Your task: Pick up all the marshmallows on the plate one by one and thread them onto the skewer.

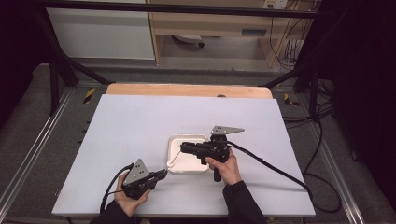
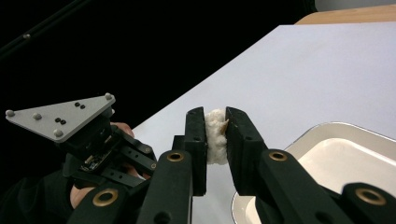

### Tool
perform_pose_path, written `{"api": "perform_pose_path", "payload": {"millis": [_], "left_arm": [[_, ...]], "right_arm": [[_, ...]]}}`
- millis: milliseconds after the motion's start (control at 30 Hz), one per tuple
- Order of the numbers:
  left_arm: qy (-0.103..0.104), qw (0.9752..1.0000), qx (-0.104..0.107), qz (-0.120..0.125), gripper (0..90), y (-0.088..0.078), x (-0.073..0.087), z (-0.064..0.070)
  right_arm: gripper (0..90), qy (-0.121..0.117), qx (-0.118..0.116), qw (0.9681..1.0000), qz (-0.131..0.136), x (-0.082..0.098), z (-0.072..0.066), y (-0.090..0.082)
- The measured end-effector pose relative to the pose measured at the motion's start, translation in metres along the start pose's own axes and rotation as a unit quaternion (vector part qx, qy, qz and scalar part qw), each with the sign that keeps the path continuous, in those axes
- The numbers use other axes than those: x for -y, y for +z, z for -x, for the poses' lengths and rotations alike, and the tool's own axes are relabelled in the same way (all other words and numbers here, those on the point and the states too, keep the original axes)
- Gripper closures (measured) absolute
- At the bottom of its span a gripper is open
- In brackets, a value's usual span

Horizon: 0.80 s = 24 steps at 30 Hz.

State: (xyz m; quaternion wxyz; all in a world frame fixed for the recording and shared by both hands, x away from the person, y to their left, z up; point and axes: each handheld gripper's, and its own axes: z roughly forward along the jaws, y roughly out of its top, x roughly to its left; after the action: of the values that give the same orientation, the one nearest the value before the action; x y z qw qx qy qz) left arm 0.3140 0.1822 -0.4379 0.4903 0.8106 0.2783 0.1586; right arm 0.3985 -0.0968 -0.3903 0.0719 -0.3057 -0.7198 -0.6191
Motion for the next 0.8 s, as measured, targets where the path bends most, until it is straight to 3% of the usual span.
{"api": "perform_pose_path", "payload": {"millis": [800], "left_arm": [[-0.01, 0.9999, -0.002, -0.003, 88.7, 0.007, -0.003, 0.001]], "right_arm": [[78.4, 0.014, -0.014, 0.9993, -0.032, 0.022, 0.002, 0.017]]}}
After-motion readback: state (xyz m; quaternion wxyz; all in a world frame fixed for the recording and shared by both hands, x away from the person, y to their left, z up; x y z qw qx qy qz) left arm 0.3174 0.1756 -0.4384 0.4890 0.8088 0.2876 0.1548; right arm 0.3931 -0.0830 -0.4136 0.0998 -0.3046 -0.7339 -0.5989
